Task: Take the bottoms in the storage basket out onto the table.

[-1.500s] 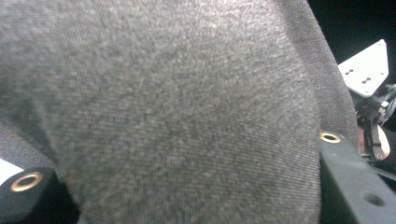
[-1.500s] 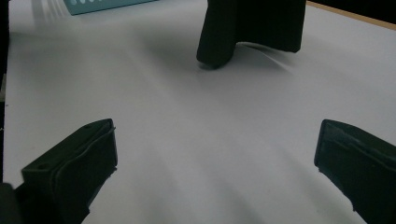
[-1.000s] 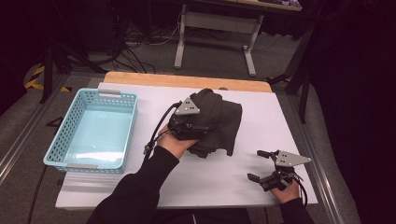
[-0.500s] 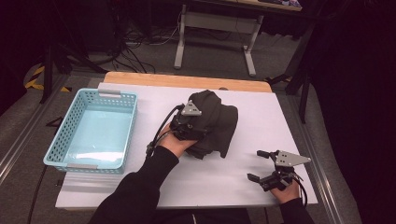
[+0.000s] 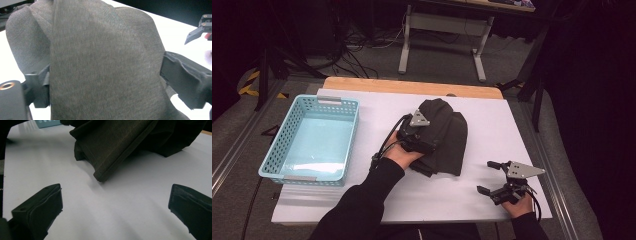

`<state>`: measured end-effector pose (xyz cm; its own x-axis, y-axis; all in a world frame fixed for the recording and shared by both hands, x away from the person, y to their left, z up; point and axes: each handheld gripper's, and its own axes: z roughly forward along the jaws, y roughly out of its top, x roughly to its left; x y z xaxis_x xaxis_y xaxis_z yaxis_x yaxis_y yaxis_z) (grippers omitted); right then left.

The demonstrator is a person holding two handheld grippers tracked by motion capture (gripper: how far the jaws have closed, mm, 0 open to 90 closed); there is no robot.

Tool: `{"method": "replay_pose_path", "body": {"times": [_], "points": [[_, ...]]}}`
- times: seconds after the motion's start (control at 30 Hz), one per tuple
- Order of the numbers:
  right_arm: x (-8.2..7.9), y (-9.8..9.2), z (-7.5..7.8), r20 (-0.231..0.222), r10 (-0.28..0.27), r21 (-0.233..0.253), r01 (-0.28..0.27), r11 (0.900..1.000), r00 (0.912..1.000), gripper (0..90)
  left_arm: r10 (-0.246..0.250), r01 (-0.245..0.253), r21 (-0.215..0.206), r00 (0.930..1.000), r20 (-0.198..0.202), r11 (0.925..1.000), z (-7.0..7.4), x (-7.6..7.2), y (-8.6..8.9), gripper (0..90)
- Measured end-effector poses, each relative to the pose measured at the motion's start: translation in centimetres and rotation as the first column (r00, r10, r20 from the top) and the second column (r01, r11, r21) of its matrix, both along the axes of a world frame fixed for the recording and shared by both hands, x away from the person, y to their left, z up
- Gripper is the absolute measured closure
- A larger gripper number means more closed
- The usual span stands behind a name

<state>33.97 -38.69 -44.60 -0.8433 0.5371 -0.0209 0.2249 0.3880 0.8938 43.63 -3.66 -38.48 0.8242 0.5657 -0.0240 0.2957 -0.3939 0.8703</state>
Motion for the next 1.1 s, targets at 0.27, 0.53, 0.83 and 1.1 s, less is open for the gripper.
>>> {"method": "replay_pose_path", "body": {"times": [0.27,0.53,0.83,1.1], "points": [[0.0,0.0,0.0,0.000,-0.002,-0.004,0.002,1.000,1.0000,0.0,-0.004,0.004,-0.013,0.9999,0.009,0.9999,0.8,-0.6,0.3,0.1],[0.0,0.1,0.0,-0.003,-0.003,-0.007,0.003,1.000,1.0000,0.0,-0.034,0.034,-0.018,0.9990,0.029,0.9993,1.9,-1.9,1.3,0.1],[0.0,0.1,0.0,-0.002,-0.001,-0.005,0.001,1.000,1.0000,0.0,-0.044,0.049,-0.055,0.9951,0.088,0.9973,2.0,-3.8,3.1,0.1],[0.0,0.1,0.0,-0.003,0.001,-0.006,-0.001,1.000,1.0000,0.0,0.006,-0.001,-0.069,0.9976,0.069,0.9976,1.0,-5.0,5.4,0.0]]}}
